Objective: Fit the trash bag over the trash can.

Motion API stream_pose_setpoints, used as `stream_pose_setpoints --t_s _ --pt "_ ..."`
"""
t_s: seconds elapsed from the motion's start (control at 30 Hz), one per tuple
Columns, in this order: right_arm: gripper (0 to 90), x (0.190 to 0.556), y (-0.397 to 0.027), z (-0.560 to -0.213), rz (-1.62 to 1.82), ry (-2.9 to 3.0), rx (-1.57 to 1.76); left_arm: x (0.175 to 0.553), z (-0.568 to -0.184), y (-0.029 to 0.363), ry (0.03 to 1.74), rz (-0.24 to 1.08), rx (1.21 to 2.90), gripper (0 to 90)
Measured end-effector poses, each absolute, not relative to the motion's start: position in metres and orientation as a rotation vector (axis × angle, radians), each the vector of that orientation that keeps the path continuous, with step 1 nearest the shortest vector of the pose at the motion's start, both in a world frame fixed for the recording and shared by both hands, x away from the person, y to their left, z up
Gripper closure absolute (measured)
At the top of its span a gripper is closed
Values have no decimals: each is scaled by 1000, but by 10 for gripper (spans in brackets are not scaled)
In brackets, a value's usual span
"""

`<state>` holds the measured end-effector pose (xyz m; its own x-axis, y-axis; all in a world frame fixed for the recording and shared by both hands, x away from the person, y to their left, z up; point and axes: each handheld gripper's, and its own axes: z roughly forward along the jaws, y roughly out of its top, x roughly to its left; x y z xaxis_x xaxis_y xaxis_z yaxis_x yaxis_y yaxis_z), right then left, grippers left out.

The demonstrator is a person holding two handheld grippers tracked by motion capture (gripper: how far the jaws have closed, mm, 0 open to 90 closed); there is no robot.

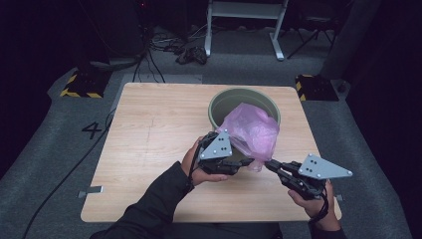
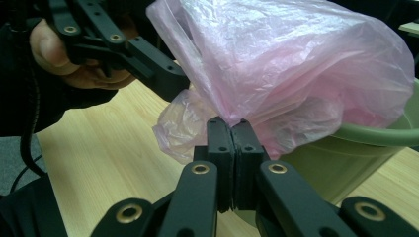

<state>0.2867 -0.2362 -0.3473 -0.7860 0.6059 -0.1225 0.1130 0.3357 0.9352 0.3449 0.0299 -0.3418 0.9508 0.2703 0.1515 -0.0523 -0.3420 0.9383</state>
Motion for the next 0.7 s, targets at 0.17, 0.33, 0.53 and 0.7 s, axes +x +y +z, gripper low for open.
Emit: stream_pose_setpoints --t_s 0.17,0.33,0.53,0.7 --pt "889 284 -234 -347 1445 2168 593 351 -342 22 223 362 1914 529" --pt "888 282 -236 -346 1466 2171 579 351 -343 19 208 389 1925 774" --pt "790 283 -241 -344 1469 2132 619 353 -343 22 198 423 1955 900" --pt "372 280 -244 -335 1421 2032 675 352 -342 22 178 441 1973 900"
